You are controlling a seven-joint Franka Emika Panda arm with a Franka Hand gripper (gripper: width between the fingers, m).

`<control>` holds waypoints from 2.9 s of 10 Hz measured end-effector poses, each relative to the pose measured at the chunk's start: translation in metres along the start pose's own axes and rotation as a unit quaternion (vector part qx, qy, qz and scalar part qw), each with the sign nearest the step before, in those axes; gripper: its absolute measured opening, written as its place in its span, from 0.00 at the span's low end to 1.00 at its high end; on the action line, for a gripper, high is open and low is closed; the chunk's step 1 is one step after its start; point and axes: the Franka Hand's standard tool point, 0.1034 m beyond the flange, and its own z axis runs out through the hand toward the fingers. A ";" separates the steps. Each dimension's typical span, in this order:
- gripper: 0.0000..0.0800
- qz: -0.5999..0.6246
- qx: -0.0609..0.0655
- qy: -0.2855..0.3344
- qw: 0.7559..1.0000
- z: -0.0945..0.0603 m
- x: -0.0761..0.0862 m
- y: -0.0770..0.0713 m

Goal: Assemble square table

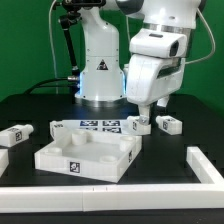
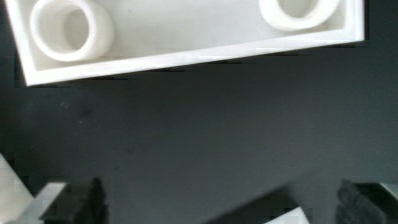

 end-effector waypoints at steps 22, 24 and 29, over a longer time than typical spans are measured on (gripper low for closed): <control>0.81 -0.154 0.035 0.013 0.987 0.059 -0.115 -0.031; 0.81 -0.089 0.078 0.012 0.993 0.077 -0.130 -0.041; 0.81 -0.074 0.089 0.011 0.993 0.089 -0.112 -0.058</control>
Offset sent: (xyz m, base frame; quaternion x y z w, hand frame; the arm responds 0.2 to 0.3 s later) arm 0.0000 0.0000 0.0000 0.0000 0.0000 0.0000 1.0000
